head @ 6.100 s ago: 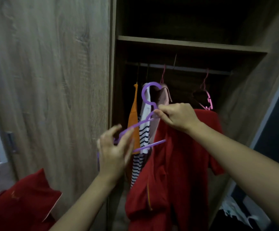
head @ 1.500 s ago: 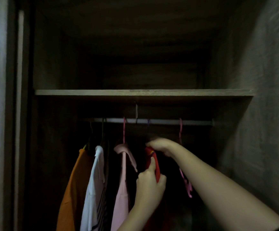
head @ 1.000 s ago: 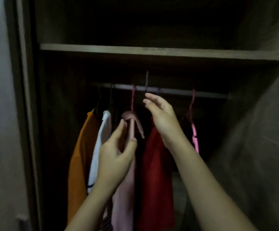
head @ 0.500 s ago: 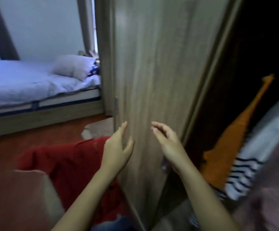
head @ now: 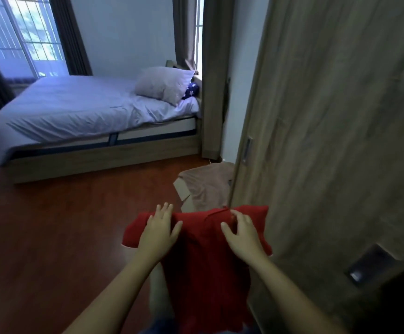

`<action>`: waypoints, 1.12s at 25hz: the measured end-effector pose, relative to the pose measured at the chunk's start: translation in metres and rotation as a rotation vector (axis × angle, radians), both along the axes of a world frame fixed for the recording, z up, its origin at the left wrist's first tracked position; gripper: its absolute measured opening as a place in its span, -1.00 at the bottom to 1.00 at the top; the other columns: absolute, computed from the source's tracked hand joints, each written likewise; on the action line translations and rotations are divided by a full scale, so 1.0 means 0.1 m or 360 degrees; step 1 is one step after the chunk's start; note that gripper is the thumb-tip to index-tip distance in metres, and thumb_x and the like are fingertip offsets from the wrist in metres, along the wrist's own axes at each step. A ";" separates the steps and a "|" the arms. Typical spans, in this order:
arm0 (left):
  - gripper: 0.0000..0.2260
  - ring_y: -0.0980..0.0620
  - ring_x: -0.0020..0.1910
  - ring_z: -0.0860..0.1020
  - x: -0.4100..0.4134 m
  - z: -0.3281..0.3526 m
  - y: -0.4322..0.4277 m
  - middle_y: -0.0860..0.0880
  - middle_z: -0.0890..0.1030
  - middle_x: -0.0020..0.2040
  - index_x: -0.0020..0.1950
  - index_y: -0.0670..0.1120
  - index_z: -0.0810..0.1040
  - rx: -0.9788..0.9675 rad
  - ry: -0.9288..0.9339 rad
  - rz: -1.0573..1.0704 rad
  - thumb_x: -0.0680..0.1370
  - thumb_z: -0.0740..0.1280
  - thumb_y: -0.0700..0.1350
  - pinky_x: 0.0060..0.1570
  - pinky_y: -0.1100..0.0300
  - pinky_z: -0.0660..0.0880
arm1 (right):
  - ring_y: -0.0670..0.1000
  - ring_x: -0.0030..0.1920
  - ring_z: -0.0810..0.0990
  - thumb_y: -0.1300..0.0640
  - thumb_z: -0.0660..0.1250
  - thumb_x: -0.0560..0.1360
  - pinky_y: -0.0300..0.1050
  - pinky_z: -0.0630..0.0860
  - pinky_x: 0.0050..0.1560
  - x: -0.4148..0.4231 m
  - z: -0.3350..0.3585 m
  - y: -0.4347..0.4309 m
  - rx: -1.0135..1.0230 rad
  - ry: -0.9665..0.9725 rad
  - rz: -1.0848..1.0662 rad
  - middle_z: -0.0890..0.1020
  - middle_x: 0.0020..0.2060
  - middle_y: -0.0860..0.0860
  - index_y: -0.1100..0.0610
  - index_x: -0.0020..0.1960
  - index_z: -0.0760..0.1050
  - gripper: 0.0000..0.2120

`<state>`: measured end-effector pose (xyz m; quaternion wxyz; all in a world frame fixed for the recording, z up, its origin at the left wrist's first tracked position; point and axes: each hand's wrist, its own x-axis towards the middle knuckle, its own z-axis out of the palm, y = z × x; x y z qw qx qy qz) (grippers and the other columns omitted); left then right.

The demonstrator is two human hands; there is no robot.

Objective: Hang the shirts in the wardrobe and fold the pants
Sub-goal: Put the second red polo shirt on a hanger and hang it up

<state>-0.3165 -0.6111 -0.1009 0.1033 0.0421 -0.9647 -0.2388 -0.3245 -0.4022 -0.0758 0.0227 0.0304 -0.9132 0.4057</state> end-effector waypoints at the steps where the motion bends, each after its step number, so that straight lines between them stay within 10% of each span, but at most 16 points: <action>1: -0.41 -0.09 0.53 0.00 -0.09 -0.06 -0.09 -0.09 0.09 0.55 0.53 -0.13 0.10 -0.0145 -0.0055 -0.0048 0.60 0.16 0.11 0.46 -0.01 0.02 | 0.11 0.36 0.32 0.02 0.28 0.52 -0.10 0.19 0.38 -0.11 -0.04 -0.05 0.0108 0.0052 -0.0013 0.36 0.33 0.15 0.19 0.41 0.26 -0.47; 6: -0.52 -0.10 0.25 0.52 -0.36 -0.33 -0.32 -0.08 0.58 0.24 0.32 -0.12 0.49 -0.0545 0.0030 -0.0368 0.43 0.42 -0.01 0.27 -0.13 0.32 | 0.16 0.50 0.00 -0.13 0.30 0.47 0.21 0.01 0.44 -0.69 -0.27 0.03 0.1150 -0.0144 0.0512 0.08 0.52 0.00 -0.11 0.51 0.02 -0.29; 11: -0.69 -0.03 -0.18 0.69 -0.36 -0.40 -0.33 -0.04 0.72 -0.15 -0.08 -0.08 0.70 -0.0519 0.0576 -0.0416 0.40 0.17 -0.13 -0.19 0.10 0.60 | 0.12 0.09 0.55 0.03 0.21 0.51 -0.04 0.32 0.22 -0.77 -0.47 0.07 0.0637 0.0324 0.0290 0.63 0.10 0.01 0.06 0.17 0.56 -0.71; 13: -0.73 -0.04 -0.34 0.66 -0.23 -0.32 -0.23 -0.03 0.69 -0.29 -0.16 -0.08 0.70 -0.0420 0.0624 -0.0397 0.44 0.20 -0.08 -0.40 0.19 0.56 | 0.13 -0.13 0.56 0.09 0.14 0.47 -0.19 0.37 -0.11 -0.74 -0.47 0.12 0.0682 0.0519 0.0222 0.64 -0.09 0.04 0.09 0.06 0.58 -0.71; 17: -0.69 0.05 -0.57 0.50 0.31 -0.22 0.13 0.03 0.51 -0.50 -0.40 -0.04 0.49 -0.0233 0.0525 -0.0627 0.47 0.20 0.08 -0.66 0.26 0.33 | -0.01 -0.07 0.44 0.24 0.16 0.38 -0.22 0.40 -0.02 -0.53 -0.38 0.46 0.0685 0.0800 0.0459 0.49 -0.04 -0.01 0.07 0.13 0.43 -0.66; 22: -0.81 0.30 -0.21 0.52 0.14 0.26 0.62 0.15 0.62 -0.17 -0.05 0.00 0.60 0.0853 0.0463 -0.0487 0.49 0.26 0.05 -0.16 0.41 0.42 | -0.03 0.05 0.44 0.19 0.14 0.58 -0.38 0.21 0.29 0.00 0.10 1.00 0.0816 0.1210 0.0705 0.44 0.08 -0.01 0.11 0.15 0.42 -0.82; 28: -0.31 0.16 0.42 0.22 -0.30 0.33 1.48 0.06 0.25 0.44 0.47 -0.01 0.21 0.1054 -0.0153 -0.1082 0.39 0.30 0.14 0.39 0.26 0.15 | 0.00 0.08 0.48 0.19 0.14 0.61 -0.16 0.31 0.35 0.51 0.67 1.48 0.0886 0.1491 0.0748 0.46 0.07 0.02 0.14 0.16 0.45 -0.83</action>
